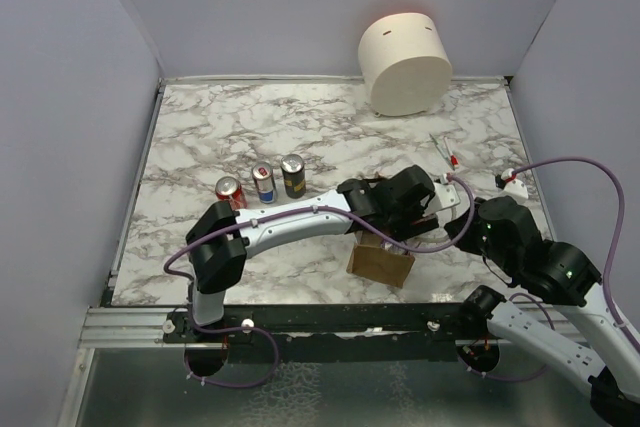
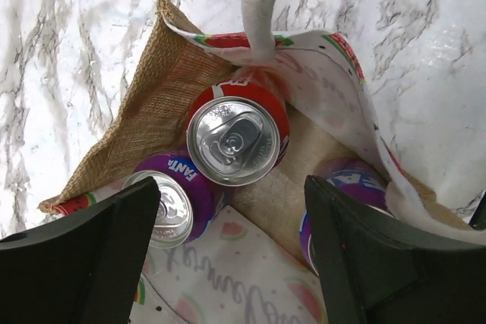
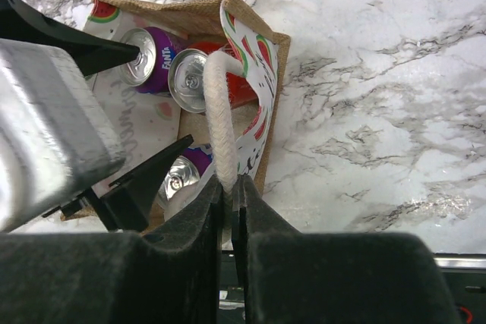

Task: Take the beverage out of the canvas bag

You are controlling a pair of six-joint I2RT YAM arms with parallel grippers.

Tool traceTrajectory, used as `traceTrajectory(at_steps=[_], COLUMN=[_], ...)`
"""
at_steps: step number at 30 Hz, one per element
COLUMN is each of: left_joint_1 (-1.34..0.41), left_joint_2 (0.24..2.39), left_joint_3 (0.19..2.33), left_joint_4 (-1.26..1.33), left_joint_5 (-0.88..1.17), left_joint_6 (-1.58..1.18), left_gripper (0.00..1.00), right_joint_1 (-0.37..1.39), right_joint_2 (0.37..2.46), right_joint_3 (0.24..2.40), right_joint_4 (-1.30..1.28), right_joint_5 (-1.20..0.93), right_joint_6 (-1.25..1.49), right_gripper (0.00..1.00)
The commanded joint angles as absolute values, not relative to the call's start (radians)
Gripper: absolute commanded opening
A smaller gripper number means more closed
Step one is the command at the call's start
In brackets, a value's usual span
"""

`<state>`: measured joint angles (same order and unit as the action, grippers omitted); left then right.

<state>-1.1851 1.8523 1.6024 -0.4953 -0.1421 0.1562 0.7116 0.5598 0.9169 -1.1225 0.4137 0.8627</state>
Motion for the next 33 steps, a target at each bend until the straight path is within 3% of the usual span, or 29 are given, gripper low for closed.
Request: traceTrajectory(at_steps=[1, 17, 26, 29, 33], left_joint_1=[-1.192, -1.192, -1.192, -1.192, -1.19], left_joint_2=[1.885, 2.046, 2.106, 2.123, 2.139], left_joint_3=[1.648, 1.722, 1.723, 1.71, 1.698], left_joint_4=[-0.515, -0.508, -0.511, -0.514, -0.506], left_joint_5=[-0.208, -0.224, -0.222, -0.229, -0.22], left_joint_6=[0.237, 0.293, 0.278, 0.276, 0.267], left_gripper=[0.84, 0.84, 0.7, 0.71, 0.8], right_joint_1=[0.713, 0.713, 0.713, 0.713, 0.713], right_joint_2=[0.552, 0.56, 0.582, 0.579, 0.574], right_joint_3=[0.91, 0.906, 0.907, 0.905, 0.904], right_joint_4=[-1.12, -1.105, -1.099, -1.099, -1.098], right_joint_5=[0.423, 0.406, 0.396, 0.395, 0.395], right_joint_6=[0.865, 0.842, 0.829, 0.828, 0.828], right_gripper=[0.08, 0.09, 0.09, 0.09, 0.09])
